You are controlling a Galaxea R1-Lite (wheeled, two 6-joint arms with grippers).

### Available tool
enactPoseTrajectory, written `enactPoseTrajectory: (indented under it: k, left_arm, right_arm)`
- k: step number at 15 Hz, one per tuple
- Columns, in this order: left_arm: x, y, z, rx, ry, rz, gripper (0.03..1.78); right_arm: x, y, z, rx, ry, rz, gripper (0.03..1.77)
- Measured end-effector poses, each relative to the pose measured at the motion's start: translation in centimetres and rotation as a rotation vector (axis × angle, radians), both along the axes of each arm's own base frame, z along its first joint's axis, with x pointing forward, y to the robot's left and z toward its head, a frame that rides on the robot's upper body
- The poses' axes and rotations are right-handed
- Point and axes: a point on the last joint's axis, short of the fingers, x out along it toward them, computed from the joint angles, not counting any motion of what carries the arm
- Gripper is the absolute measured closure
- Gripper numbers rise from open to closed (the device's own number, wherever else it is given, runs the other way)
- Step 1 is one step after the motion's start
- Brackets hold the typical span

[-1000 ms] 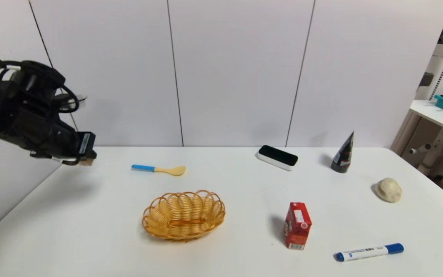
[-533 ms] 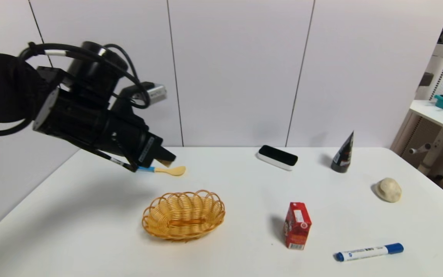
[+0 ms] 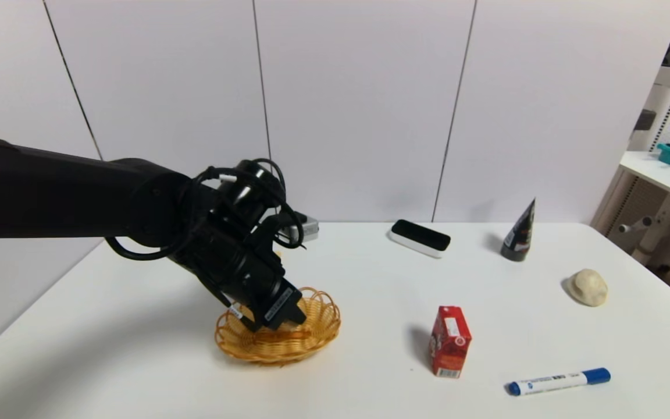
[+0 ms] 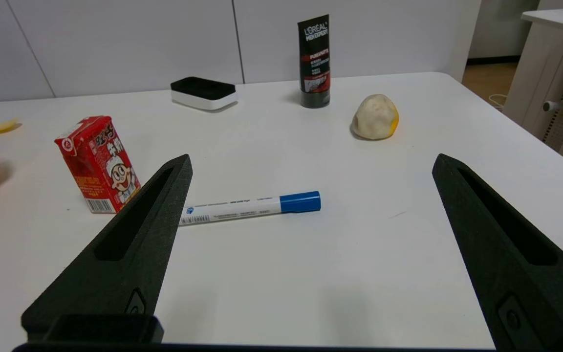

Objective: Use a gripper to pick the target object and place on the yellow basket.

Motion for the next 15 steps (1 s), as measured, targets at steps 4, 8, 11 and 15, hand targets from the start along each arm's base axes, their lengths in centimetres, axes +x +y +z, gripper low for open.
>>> enactPoseTrajectory:
  k: [4, 8, 11, 15]
  left_arm:
    - [1.2, -0.5, -2.0, 0.019, 0.015, 0.020, 1.14]
    - [1.6, -0.5, -2.5, 0.033, 0.013, 0.028, 0.72]
    - [1.3, -0.4, -0.8, -0.007, -0.054, 0.029, 0.52]
    - [-0.3, 2.2, 5.1, -0.073, -0.286, 0.115, 0.36]
  right_arm:
    - [0.0, 0.0, 0.0, 0.000, 0.000, 0.000, 0.10]
    - [0.0, 0.0, 0.0, 0.000, 0.000, -0.001, 0.10]
    - [0.0, 0.0, 0.0, 0.000, 0.000, 0.000, 0.10]
    - [0.0, 0.0, 0.0, 0.000, 0.000, 0.000, 0.10]
